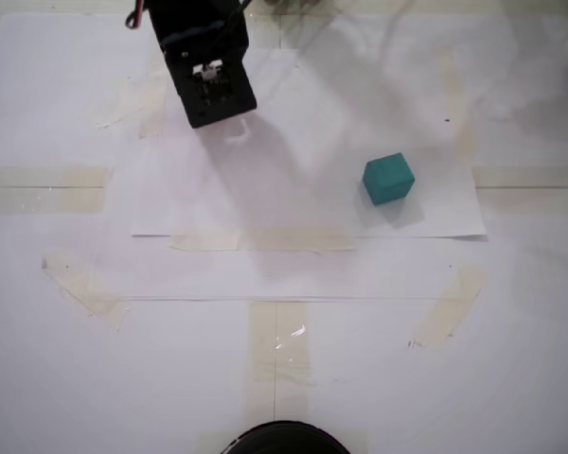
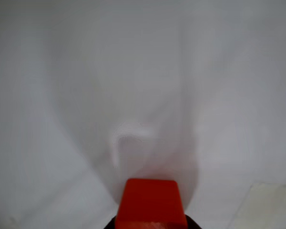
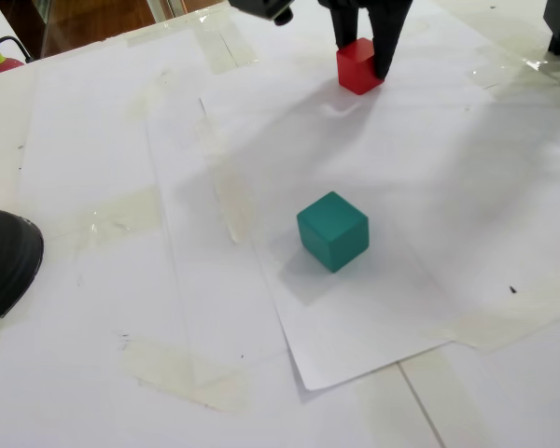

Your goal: Put the red cube on the top of the blue cube.

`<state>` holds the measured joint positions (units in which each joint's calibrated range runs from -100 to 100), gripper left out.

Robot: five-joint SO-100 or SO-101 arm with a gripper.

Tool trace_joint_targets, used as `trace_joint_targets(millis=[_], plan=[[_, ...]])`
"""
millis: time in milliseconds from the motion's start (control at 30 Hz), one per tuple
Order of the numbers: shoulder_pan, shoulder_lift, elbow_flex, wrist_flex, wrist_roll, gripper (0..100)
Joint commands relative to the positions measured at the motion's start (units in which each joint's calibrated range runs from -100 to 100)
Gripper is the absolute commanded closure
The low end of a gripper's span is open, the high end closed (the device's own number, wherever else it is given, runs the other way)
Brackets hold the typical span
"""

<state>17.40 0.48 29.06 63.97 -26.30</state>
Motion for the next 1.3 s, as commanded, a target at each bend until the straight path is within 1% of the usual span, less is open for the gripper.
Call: trace_joint_targets(millis=[0, 467, 867, 1067, 1267], plan=[[0.16, -4.0, 0.4, 0.16, -0.98, 84], [-3.54, -10.01, 1.04, 1.54, -5.08, 87], [-8.62, -16.27, -3.59, 5.78, -13.28, 87], [-11.27, -15.84, -8.49, 7.82, -14.95, 87], [-14.07, -12.15, -18.21, 12.55, -15.73, 87]])
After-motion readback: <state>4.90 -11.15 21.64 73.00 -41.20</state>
